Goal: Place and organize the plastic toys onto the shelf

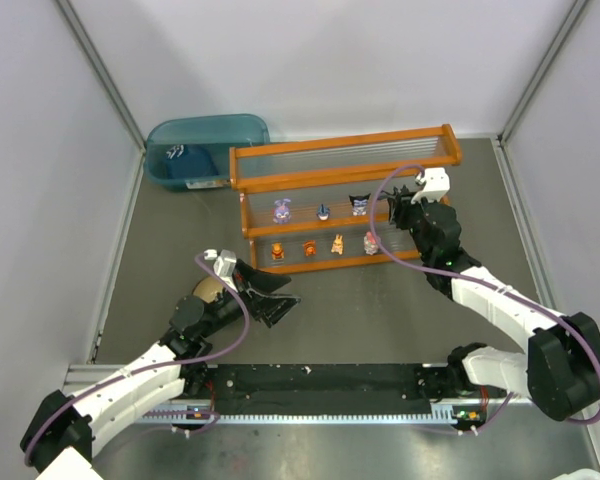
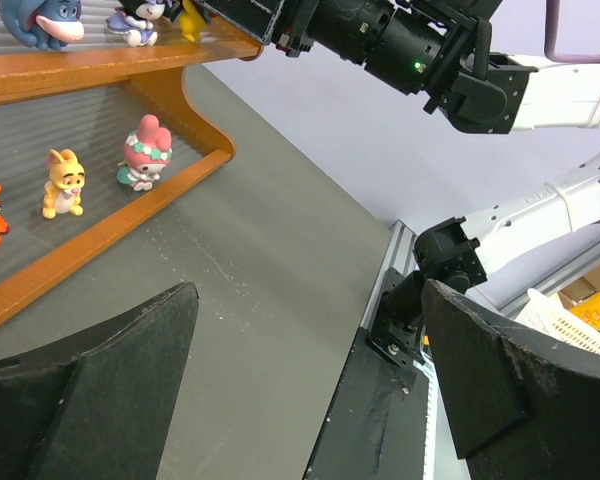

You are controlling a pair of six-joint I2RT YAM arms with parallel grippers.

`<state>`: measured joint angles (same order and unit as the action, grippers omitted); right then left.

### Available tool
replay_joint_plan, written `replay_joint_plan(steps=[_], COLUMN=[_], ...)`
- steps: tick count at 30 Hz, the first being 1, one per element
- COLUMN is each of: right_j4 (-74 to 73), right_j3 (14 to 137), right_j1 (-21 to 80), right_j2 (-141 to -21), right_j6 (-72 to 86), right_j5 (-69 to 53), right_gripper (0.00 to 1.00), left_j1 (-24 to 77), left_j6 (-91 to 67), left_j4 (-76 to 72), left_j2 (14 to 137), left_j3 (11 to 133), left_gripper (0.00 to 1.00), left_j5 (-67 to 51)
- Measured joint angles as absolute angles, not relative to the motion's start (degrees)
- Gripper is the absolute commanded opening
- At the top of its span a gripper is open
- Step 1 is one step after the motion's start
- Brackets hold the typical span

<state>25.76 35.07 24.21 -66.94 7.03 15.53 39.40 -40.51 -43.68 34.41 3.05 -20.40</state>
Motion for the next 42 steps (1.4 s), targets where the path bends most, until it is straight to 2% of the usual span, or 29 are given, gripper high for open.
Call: replay_joint_plan(steps=[12, 14, 20, 31, 35, 42], right_j4=[25.76, 25.76, 25.76, 25.74, 25.65, 24.27], right_j3=[35.07, 35.07, 35.07, 35.07, 35.07, 35.07], right_j1=[24.18, 24.18, 24.18, 24.18, 24.18, 24.18], right_j2=[-66.92, -66.92, -66.92, -66.76, -66.24, -62.59], right_j6=[6.94, 6.83, 6.52, 6.57, 6.61, 6.9], right_j5=[15.31, 15.27, 15.16, 15.27, 15.31, 15.22], right_gripper=[0.35, 0.45, 0.62, 0.72, 0.79, 0.84], left_j1=[39.07, 39.03, 38.7, 38.46, 38.44, 38.39], left_j6=[-40.58, -40.58, -40.58, -40.58, -40.58, -40.34], left_j4=[-43.9, -43.97, -43.99, -43.99, -43.92, -40.62], left_j2=[34.41, 34.39, 34.35, 33.5, 33.04, 27.99], left_j3=[3.05, 3.05, 3.05, 3.05, 3.05, 3.05], left_gripper=[0.99, 0.99, 0.99, 0.99, 0.99, 0.99], left_j5=[-20.8, -20.86, -21.23, -21.43, -21.43, -20.84])
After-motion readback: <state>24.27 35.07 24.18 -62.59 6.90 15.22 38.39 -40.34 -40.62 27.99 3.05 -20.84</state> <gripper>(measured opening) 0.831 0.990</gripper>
